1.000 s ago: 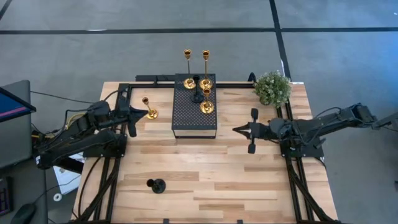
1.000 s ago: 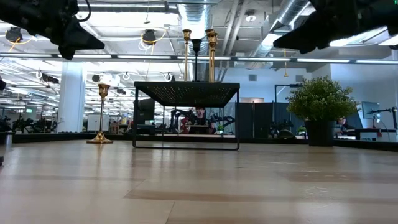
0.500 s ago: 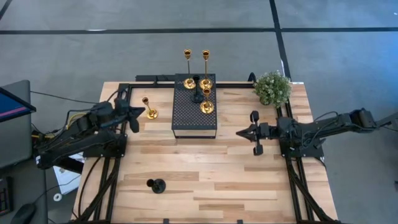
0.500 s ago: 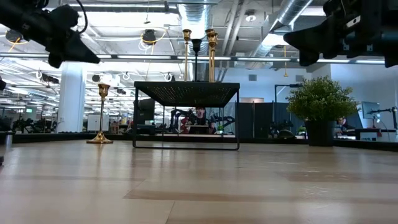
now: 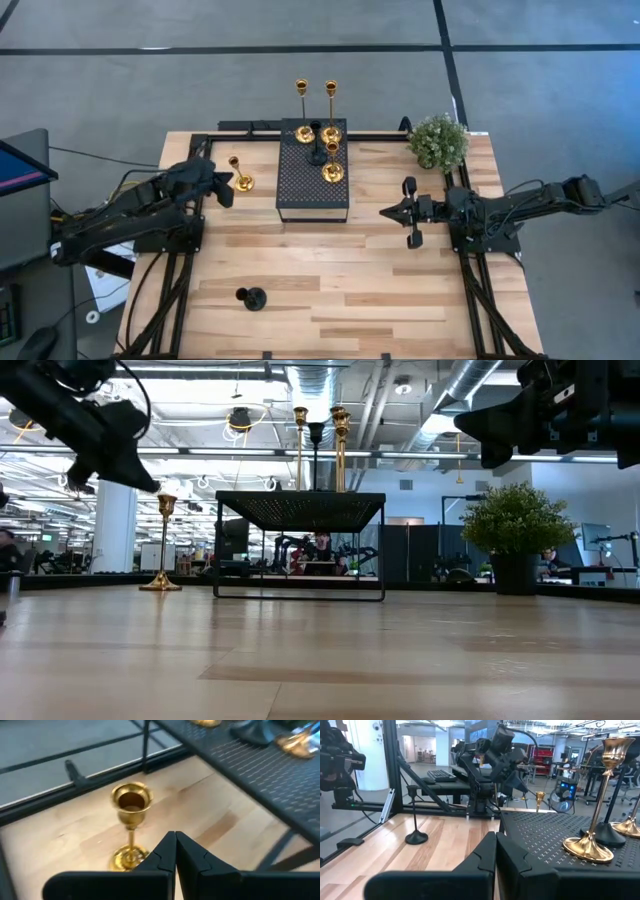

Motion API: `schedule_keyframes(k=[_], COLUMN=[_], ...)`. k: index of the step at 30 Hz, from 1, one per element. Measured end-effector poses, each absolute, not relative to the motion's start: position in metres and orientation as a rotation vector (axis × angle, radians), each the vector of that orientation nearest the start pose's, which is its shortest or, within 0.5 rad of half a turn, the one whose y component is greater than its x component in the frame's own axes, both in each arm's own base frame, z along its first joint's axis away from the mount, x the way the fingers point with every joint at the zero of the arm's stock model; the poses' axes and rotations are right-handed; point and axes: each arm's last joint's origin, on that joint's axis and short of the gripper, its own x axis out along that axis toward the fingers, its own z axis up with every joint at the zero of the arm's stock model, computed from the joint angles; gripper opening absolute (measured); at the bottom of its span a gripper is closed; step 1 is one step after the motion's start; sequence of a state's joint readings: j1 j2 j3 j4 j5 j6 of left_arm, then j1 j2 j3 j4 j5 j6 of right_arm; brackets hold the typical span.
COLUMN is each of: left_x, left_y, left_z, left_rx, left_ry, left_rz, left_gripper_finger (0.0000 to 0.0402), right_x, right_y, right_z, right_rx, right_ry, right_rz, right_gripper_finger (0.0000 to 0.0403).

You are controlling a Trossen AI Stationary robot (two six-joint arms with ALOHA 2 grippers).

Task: Pick & Place candle stick holders
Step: Put the small gold candle holder on the shelf

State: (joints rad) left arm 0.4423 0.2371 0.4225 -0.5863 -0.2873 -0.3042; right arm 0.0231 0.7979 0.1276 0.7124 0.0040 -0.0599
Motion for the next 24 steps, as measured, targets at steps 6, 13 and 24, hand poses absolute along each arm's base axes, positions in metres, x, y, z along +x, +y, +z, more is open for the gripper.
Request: schedule_keyframes(k=[6,13,24], left_x=[0.081,0.087,0.091], left_y=[0.05,0.053,0.055], left_z=[0.225,0.221,0.218], left_rx=[-0.301,-0.316,-0.32], left_ry=[0.399,0.454,0.479], left_rz=[0.866,0.881,0.885], left_gripper_finger=[0.0004,0.0005,0.0006], right_x=[0.162,0.162,0.162], right_y=[0.004,0.004,0.004], right_z=[0.191,0.191,0.191], right_rx=[-0.051,-0.051,-0.051], right_ry=[-0.041,-0.041,-0.04], right_rz=[0.018,0.018,0.018], right_gripper_finger=[0.0,0.0,0.0])
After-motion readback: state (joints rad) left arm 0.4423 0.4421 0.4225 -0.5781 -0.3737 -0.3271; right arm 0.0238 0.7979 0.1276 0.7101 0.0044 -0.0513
